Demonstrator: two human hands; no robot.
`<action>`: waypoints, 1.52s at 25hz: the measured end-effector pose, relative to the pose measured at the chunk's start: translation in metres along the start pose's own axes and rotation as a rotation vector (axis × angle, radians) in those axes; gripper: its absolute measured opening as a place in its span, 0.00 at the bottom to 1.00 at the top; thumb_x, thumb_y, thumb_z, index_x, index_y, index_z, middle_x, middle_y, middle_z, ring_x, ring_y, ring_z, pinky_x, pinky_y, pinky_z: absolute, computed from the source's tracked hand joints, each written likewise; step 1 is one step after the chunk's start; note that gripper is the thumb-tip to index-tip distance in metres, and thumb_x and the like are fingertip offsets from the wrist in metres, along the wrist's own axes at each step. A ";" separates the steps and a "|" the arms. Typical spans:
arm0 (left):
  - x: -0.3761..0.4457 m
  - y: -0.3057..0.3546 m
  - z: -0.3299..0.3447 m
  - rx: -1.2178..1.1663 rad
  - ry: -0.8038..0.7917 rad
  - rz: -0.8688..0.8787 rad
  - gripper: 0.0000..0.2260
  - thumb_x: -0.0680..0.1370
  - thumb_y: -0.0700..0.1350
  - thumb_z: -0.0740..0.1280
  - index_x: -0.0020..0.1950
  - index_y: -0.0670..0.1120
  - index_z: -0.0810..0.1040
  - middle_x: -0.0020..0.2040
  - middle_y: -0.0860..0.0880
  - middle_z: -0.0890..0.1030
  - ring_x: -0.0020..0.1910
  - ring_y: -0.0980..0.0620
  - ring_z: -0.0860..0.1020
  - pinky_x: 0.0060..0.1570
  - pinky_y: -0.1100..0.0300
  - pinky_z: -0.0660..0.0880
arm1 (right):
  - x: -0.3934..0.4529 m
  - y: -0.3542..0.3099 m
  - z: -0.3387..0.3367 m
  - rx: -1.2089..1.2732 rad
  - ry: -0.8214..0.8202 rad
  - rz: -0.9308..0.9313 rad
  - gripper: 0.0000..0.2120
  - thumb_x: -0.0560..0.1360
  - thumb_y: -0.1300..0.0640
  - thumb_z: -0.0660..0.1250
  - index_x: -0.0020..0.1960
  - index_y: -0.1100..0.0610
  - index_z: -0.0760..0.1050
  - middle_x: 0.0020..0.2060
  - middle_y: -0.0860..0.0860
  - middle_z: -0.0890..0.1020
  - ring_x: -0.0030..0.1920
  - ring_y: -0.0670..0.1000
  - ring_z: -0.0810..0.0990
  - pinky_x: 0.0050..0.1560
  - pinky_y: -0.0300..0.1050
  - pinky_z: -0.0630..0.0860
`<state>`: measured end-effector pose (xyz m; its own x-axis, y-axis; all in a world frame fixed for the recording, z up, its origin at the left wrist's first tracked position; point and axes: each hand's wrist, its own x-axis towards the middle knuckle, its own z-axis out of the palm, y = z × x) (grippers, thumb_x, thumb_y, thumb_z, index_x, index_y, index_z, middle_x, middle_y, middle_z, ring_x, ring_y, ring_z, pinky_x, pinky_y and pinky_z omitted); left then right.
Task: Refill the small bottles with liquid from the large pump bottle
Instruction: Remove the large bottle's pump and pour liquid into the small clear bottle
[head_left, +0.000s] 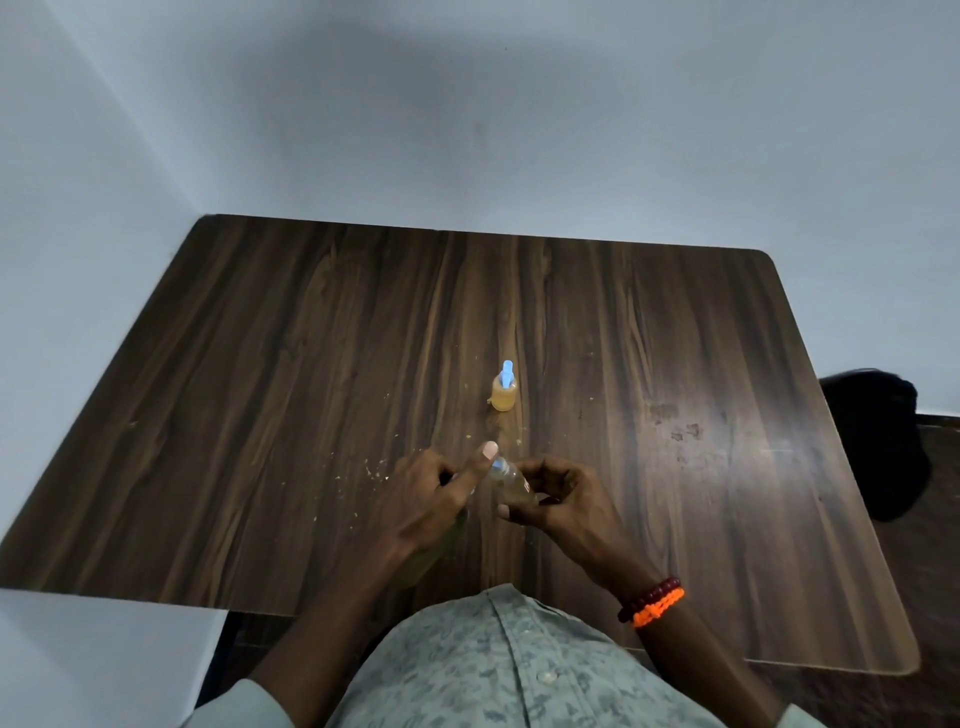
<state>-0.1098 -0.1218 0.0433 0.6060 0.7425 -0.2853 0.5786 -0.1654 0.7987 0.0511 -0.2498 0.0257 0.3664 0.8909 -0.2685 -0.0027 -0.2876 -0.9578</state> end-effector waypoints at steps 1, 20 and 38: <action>0.000 -0.002 0.001 -0.018 0.017 -0.001 0.35 0.70 0.77 0.55 0.26 0.46 0.73 0.23 0.52 0.74 0.23 0.58 0.71 0.35 0.56 0.71 | 0.000 -0.001 0.000 -0.006 -0.004 -0.003 0.17 0.71 0.67 0.79 0.58 0.62 0.82 0.54 0.54 0.87 0.51 0.47 0.87 0.47 0.38 0.83; -0.002 -0.003 0.007 -0.049 0.054 -0.009 0.40 0.70 0.77 0.56 0.29 0.39 0.76 0.25 0.43 0.75 0.26 0.50 0.73 0.36 0.52 0.73 | 0.001 0.000 -0.002 0.006 -0.017 -0.023 0.16 0.71 0.68 0.78 0.58 0.64 0.82 0.54 0.55 0.87 0.52 0.47 0.87 0.47 0.38 0.83; -0.002 -0.012 0.018 -0.160 0.106 -0.007 0.34 0.72 0.73 0.58 0.28 0.43 0.78 0.27 0.48 0.79 0.31 0.45 0.78 0.43 0.40 0.80 | 0.002 -0.002 -0.003 -0.049 -0.030 -0.033 0.16 0.70 0.66 0.80 0.56 0.63 0.83 0.53 0.55 0.88 0.52 0.50 0.87 0.48 0.40 0.82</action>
<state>-0.1085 -0.1326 0.0249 0.5367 0.8088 -0.2404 0.4830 -0.0610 0.8735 0.0542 -0.2486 0.0278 0.3372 0.9102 -0.2405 0.0546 -0.2739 -0.9602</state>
